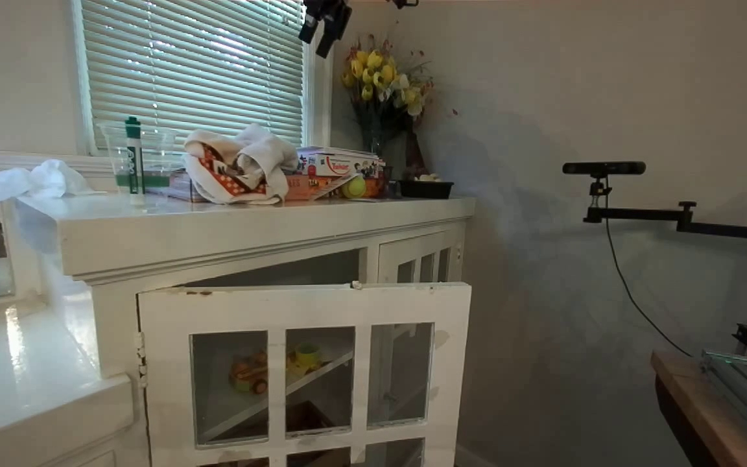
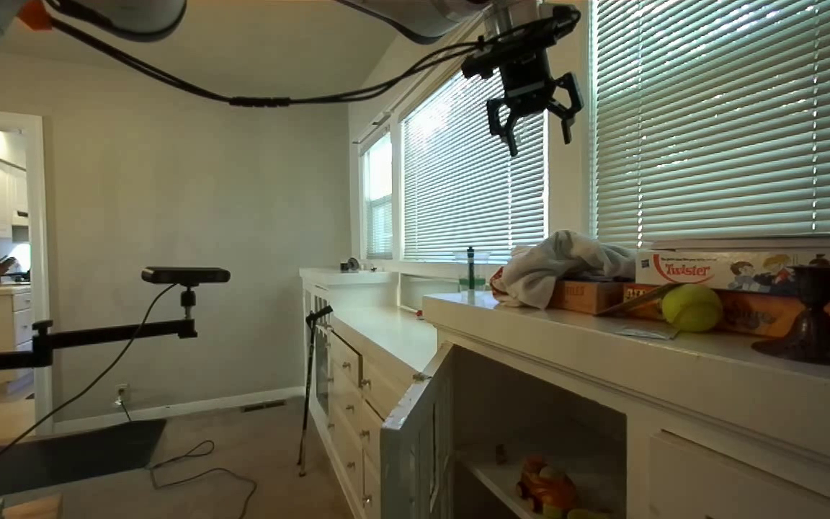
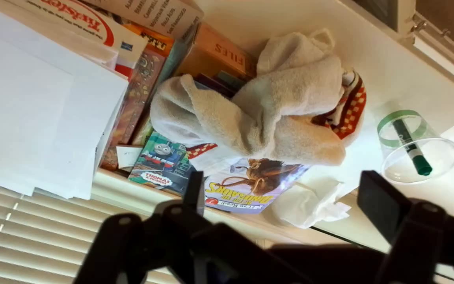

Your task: Use the towel to wipe the top of the cabinet.

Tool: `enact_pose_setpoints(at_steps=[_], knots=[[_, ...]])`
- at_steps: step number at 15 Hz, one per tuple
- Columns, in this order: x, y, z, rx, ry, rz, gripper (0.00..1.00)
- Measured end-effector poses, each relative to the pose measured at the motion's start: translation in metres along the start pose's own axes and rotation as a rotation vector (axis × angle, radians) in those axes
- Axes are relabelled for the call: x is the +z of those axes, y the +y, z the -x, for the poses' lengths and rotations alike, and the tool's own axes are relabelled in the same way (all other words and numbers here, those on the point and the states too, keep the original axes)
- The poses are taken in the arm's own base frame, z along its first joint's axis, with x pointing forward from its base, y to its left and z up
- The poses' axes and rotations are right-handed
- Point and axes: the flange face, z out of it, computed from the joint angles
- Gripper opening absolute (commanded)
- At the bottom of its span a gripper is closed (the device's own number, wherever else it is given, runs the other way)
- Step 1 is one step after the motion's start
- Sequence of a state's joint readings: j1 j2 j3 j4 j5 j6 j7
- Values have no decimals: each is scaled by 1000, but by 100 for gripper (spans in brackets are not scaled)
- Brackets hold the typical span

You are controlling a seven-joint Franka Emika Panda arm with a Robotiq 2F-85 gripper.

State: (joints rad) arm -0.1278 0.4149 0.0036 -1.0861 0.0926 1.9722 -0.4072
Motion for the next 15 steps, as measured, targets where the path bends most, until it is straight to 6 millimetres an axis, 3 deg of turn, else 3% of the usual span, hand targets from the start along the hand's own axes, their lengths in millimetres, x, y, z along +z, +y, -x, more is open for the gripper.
enact_pose_setpoints(at_steps=[7, 11, 15], knots=[[48, -10, -35, 3, 79, 15, 100], [80, -15, -40, 36, 68, 8, 100], [109, -7, -37, 50, 47, 14, 100]])
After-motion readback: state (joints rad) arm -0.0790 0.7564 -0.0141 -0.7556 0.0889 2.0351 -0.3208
